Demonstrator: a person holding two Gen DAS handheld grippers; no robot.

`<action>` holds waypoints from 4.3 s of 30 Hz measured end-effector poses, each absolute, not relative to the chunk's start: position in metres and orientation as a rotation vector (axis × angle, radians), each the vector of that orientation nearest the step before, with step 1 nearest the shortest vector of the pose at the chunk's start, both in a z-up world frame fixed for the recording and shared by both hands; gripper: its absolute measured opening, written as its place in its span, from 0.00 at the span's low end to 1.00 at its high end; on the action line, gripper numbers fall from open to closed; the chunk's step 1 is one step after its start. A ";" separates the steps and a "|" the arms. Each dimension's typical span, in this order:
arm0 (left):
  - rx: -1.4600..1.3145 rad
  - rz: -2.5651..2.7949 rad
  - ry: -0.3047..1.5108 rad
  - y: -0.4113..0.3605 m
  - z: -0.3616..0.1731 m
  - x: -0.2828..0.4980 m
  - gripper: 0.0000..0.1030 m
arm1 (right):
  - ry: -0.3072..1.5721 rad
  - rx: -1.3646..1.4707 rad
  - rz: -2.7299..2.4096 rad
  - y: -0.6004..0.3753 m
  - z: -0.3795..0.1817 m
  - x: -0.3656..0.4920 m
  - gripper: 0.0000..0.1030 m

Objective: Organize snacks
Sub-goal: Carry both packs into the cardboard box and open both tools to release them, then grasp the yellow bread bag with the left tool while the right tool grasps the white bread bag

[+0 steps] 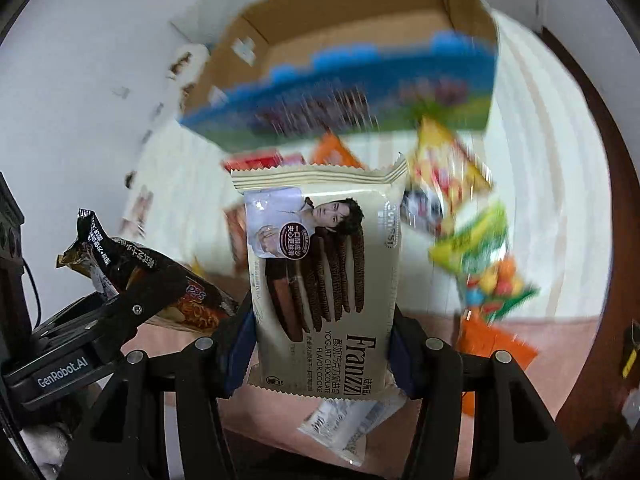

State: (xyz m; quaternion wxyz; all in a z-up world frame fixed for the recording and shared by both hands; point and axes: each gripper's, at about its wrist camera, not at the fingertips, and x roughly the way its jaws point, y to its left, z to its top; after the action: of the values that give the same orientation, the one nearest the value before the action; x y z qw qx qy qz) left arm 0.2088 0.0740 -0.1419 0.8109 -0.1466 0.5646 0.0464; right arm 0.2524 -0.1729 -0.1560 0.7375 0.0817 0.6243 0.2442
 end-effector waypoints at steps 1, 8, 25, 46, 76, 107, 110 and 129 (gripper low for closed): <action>-0.316 0.090 1.193 0.067 -0.138 0.217 0.88 | 1.351 0.178 0.546 -0.176 -0.146 0.255 0.58; -0.335 0.020 1.117 0.065 -0.087 0.285 0.88 | 1.219 0.181 0.541 -0.165 -0.091 0.321 0.58; -0.327 -0.107 1.430 0.082 -0.178 0.509 0.88 | 1.292 0.130 0.418 -0.093 -0.168 0.495 0.58; -0.219 -0.128 1.535 0.073 -0.240 0.570 0.88 | 1.391 0.048 0.345 -0.063 -0.253 0.577 0.64; -0.159 0.013 1.153 0.103 -0.130 0.418 0.97 | 1.250 0.061 0.244 -0.110 -0.156 0.485 0.97; 0.068 0.051 1.332 0.111 -0.204 0.174 0.97 | 1.528 0.154 0.367 -0.137 -0.198 0.228 0.97; 0.181 0.020 1.424 0.106 -0.247 0.165 0.97 | 1.626 0.180 0.355 -0.139 -0.228 0.203 0.97; -0.277 0.122 1.566 0.175 -0.308 0.173 0.93 | 1.730 -0.034 0.275 -0.117 -0.301 0.143 0.54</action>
State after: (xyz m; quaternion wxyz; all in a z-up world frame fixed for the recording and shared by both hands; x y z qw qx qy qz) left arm 0.1727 0.1746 -0.3084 0.6984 -0.1243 0.7027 0.0547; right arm 0.1428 -0.1173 -0.3015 0.6403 -0.0147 0.7584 0.1208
